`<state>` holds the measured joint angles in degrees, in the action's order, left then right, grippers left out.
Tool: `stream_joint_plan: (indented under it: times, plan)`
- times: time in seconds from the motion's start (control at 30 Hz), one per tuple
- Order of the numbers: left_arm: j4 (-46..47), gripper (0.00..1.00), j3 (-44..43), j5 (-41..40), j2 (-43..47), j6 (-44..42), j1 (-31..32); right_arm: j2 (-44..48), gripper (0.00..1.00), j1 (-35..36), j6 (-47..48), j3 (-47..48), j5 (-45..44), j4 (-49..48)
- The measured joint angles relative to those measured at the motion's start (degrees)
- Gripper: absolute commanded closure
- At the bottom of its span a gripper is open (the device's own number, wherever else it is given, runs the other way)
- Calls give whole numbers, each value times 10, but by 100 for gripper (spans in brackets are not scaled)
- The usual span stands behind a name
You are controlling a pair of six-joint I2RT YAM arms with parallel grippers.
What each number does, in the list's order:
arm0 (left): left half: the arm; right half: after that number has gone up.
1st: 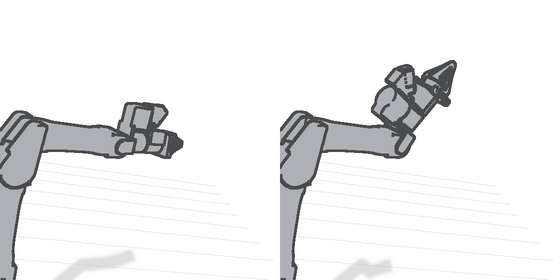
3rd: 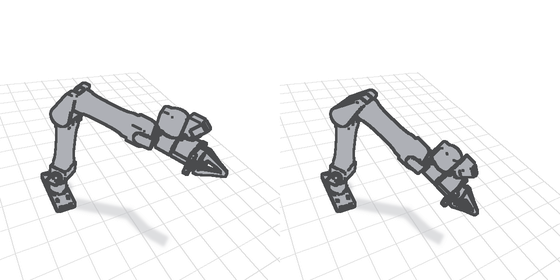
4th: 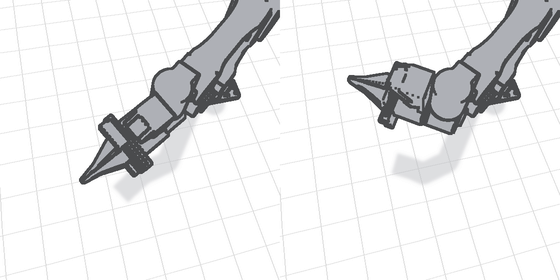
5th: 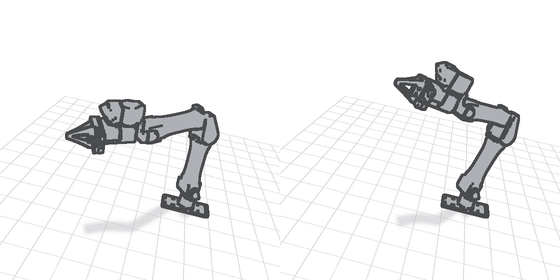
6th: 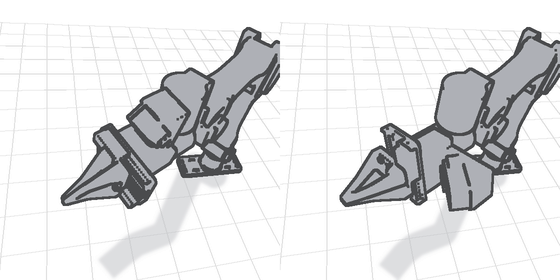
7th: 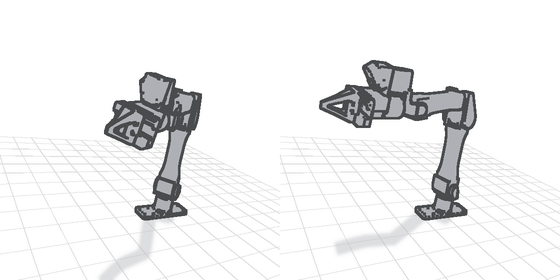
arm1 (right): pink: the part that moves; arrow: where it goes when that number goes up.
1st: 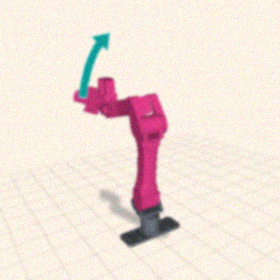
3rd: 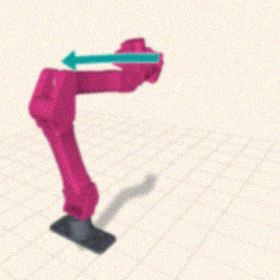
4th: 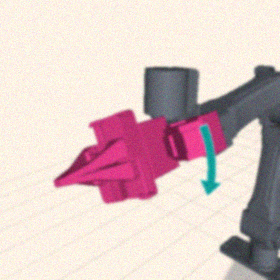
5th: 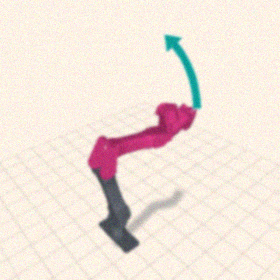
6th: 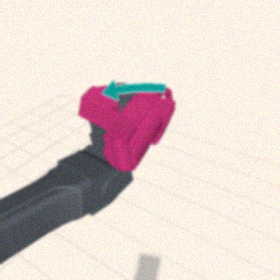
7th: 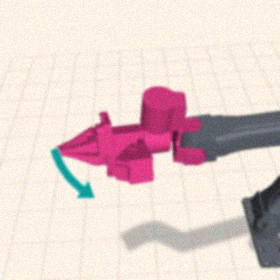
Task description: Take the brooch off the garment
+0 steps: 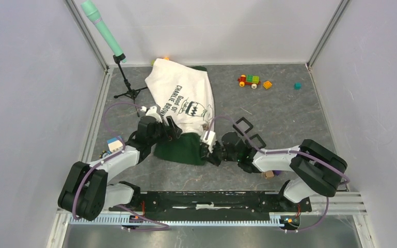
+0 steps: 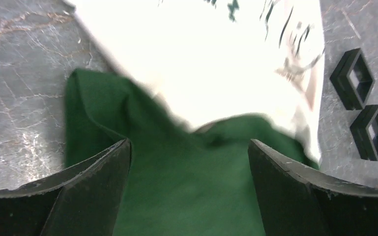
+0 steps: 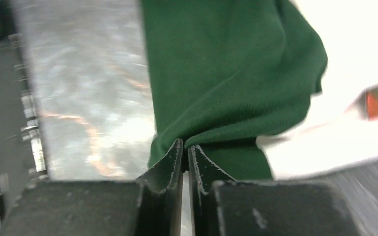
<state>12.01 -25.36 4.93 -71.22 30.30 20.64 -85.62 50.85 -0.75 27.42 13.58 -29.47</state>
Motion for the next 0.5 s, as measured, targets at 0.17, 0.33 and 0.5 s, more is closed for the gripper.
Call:
stream_joint_plan:
  times: [0.17,0.33,0.5]
  plan:
    - [-1,7,5,-17,30,0,0,-20,48,49,40,38,117,4]
    - [-13,10,5,-38,39,-4,12,16,46,27,31,20,97,-3]
    - [-38,11,2,-75,30,-9,38,44,45,-24,-24,21,11,5]
